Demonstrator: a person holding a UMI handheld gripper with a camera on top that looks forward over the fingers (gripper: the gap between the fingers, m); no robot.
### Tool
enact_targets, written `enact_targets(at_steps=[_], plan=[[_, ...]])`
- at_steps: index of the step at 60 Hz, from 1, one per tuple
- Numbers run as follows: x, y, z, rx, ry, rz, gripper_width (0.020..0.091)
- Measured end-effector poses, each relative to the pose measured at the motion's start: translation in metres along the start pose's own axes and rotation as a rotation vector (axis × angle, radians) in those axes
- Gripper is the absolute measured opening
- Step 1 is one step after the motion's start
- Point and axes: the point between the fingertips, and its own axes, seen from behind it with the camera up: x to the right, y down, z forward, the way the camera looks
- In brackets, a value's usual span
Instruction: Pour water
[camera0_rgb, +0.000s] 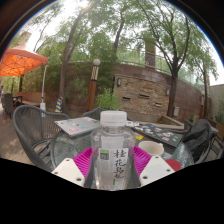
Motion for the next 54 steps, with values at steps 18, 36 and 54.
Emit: enact_targets(at_steps=[18,36,54], plan=[[-0.026,-0.031,0.032,-0.146,-0.193,0.51,0.0481],[0.016,-0.084,0.061,-0.261,-0.313,1.952,0.0481],[0.057,-0.071,0.05,-0.249,-0.364,2.444,0.0481]])
